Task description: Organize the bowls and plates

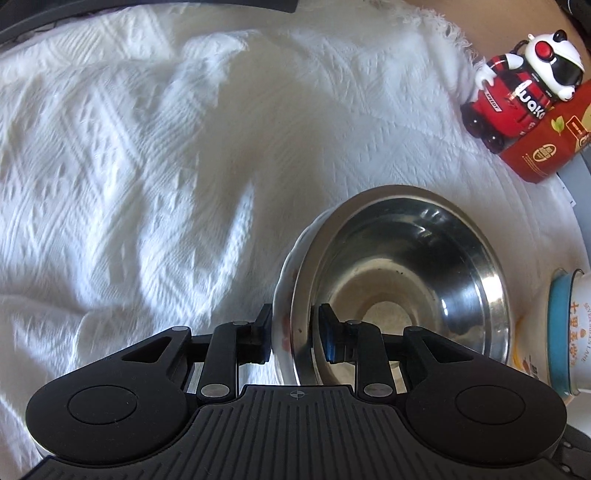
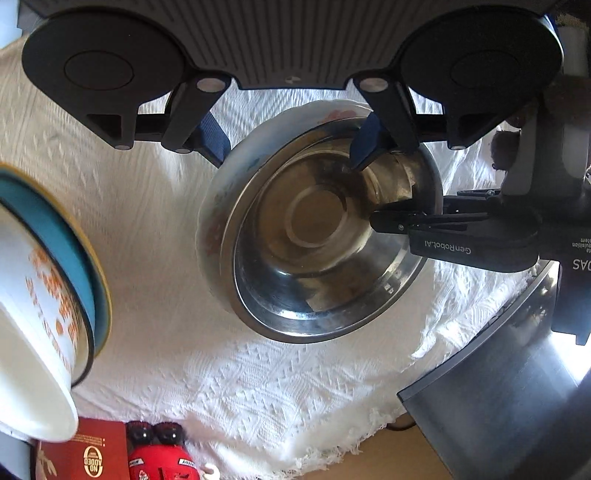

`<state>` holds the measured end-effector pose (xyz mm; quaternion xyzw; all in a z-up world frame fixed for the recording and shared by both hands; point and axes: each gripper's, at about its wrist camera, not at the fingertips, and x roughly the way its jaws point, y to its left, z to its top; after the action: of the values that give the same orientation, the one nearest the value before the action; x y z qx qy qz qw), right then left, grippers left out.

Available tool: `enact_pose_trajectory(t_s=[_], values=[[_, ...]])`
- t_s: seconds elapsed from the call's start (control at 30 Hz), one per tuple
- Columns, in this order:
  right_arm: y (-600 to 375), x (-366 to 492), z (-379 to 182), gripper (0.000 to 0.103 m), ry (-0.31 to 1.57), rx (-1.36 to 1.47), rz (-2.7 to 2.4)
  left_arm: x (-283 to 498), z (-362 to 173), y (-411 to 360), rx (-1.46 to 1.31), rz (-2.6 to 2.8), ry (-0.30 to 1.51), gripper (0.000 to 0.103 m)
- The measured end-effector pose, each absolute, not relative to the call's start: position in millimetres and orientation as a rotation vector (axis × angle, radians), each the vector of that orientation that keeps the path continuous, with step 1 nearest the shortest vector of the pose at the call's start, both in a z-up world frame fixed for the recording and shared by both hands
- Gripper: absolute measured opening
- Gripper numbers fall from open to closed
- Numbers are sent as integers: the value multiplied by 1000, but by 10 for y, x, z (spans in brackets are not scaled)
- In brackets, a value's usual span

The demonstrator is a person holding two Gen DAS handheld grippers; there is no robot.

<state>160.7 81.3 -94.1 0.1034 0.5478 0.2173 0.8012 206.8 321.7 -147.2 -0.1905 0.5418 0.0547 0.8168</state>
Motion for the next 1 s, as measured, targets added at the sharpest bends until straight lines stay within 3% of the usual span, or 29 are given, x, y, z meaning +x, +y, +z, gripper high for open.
enact_pose_trajectory(t_s=[0.23,0.47,0.63,0.83,1.0], values=[[758,1712,-873,73,1215,201,507,1920,-1339,3343,-511,143,1139,25],[202,1581,-96,74,1088,109,709,1761,-662,3207,-508,193,977,25],[-401,1800,382,74,941,49,623,1872,-375,2533,-549,-40,966,25],[-1138,2279,177,74,935,65,415,2101,-491,1623,-508,-191,1062,23],[-1406,2478,-166,73,1006,94,429,2201,-573,1424,-446,-86,1088,20]])
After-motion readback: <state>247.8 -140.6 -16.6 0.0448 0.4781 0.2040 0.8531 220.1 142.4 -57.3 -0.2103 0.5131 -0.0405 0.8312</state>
